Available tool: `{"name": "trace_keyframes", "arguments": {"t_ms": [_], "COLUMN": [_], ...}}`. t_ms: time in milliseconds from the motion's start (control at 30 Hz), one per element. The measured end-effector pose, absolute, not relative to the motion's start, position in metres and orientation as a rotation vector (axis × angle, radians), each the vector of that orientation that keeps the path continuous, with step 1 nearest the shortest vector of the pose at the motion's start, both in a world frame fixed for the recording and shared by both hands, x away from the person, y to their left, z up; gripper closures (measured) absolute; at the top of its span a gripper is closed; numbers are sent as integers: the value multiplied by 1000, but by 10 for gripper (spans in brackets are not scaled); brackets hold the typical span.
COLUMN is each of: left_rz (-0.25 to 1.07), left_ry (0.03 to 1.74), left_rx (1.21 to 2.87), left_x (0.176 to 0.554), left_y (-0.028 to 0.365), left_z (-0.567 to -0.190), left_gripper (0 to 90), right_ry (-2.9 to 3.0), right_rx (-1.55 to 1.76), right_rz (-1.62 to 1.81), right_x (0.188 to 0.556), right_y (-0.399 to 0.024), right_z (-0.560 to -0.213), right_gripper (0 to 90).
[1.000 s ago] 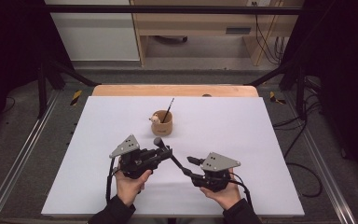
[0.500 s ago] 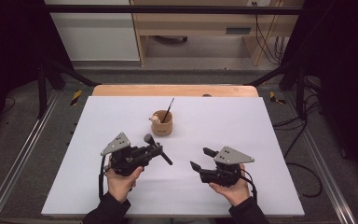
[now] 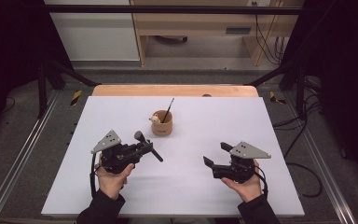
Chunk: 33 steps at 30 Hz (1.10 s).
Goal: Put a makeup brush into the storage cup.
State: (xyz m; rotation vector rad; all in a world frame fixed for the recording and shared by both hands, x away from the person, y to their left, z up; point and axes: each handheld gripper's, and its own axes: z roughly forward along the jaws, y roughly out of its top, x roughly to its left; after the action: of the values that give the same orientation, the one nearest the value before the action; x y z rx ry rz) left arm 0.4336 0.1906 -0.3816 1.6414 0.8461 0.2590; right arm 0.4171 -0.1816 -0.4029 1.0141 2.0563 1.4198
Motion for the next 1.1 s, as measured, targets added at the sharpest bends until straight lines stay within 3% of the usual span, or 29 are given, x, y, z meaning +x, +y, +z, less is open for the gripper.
{"name": "trace_keyframes", "arguments": {"t_ms": [700,1100], "left_rz": [339,361], "left_ry": [914,919], "left_rx": [1590,1589], "left_x": [438,439], "left_y": [226,231], "left_z": [-370,-368], "left_gripper": [771,772], "right_ry": [1957,1928], "right_rx": [1176,1235], "right_rz": [1351,1313], "right_x": [419,415], "right_y": [-230,-252], "right_z": [-408,-413], "right_gripper": [92,81]}}
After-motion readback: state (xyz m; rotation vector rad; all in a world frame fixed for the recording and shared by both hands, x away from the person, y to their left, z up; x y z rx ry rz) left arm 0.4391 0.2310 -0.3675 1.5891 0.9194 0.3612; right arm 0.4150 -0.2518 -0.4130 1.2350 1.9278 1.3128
